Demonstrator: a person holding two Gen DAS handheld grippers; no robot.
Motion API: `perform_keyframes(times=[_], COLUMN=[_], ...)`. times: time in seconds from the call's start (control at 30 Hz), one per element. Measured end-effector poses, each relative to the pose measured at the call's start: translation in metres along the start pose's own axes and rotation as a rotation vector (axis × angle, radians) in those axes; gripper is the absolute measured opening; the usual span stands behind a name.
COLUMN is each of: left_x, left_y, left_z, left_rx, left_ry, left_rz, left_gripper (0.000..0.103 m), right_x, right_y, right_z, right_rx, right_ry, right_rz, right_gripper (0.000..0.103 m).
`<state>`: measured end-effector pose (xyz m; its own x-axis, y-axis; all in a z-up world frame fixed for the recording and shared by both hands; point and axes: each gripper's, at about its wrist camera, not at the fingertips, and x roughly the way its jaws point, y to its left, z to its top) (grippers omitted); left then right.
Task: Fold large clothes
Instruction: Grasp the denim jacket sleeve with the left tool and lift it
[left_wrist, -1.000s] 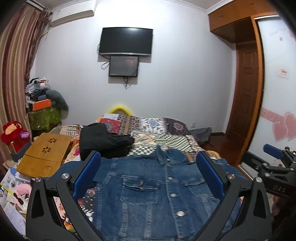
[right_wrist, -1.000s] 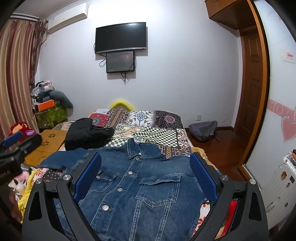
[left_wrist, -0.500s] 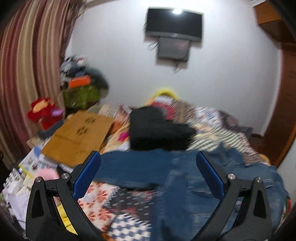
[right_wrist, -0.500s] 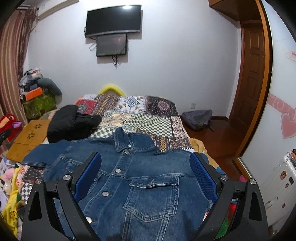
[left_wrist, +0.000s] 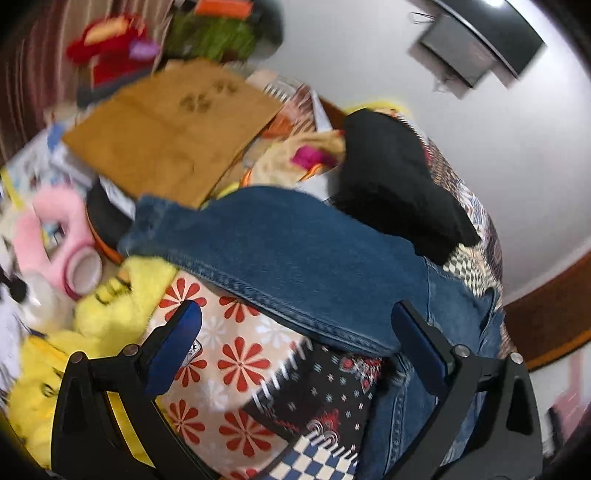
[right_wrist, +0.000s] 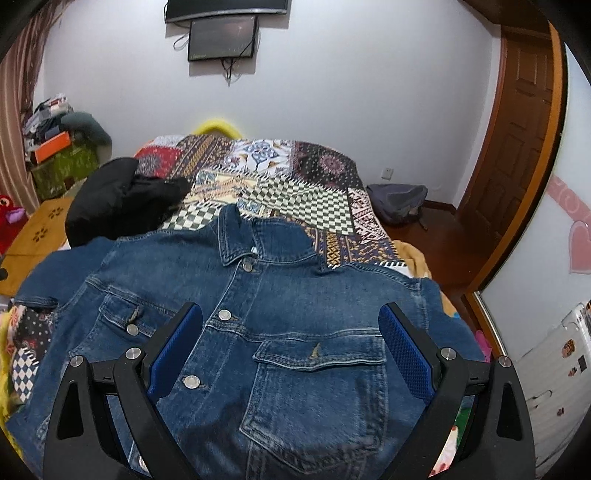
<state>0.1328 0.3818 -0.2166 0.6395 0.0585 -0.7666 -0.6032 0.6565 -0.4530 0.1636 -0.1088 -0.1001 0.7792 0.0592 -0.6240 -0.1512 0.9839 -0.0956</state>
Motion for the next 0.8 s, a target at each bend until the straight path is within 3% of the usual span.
perform_keyframes(times=[0.1, 0.17, 0.27, 0.47, 0.53, 0.57, 0.63, 0.7, 0.8], left_x=[0.015, 0.029, 0.046, 0.062, 0.062, 0.063, 0.064, 0.065, 0.062], left_y=[0.020, 0.034, 0.054, 0.066, 0.062, 0.057, 0.044, 0.031, 0.009], left_z=[0.007, 0.012, 0.017, 0.027, 0.033, 0.036, 0.040, 0.042, 0.043], left_rx=[-0.077, -0.148, -0.250, -0.316, -0.284, -0.252, -0.151, -0.056, 0.063], left_ry=[0.035, 0.065, 0.108, 0.093, 0.067, 0.054, 0.028, -0.003, -0.044], left_rz=[-0.054, -0.128, -0.206, -0.217, -0.175, -0.129, 0.017, 0.104, 0.220], left_gripper=[0.102, 0.102, 0.091, 0.085, 0.075, 0.070, 0.047, 0.042, 0.019], right_x=[0.011, 0.020, 0.028, 0.037, 0.038, 0.038, 0.036, 0.033, 0.028], right_y=[0.004, 0.007, 0.011, 0.014, 0.015, 0.014, 0.014, 0.012, 0.009], right_z=[0.001, 0.003, 0.004, 0.005, 0.005, 0.006, 0.006, 0.007, 0.009], right_rx=[-0.014, -0.021, -0.025, -0.037, -0.034, -0.032, -0.027, -0.024, -0.018], right_ry=[0.022, 0.036, 0.050, 0.067, 0.073, 0.074, 0.071, 0.064, 0.051], right_rz=[-0.001, 0.001, 0.005, 0.001, 0.003, 0.004, 0.007, 0.005, 0.001], right_gripper=[0.095, 0.095, 0.095, 0.095, 0.095, 0.095, 0.095, 0.095, 0.095])
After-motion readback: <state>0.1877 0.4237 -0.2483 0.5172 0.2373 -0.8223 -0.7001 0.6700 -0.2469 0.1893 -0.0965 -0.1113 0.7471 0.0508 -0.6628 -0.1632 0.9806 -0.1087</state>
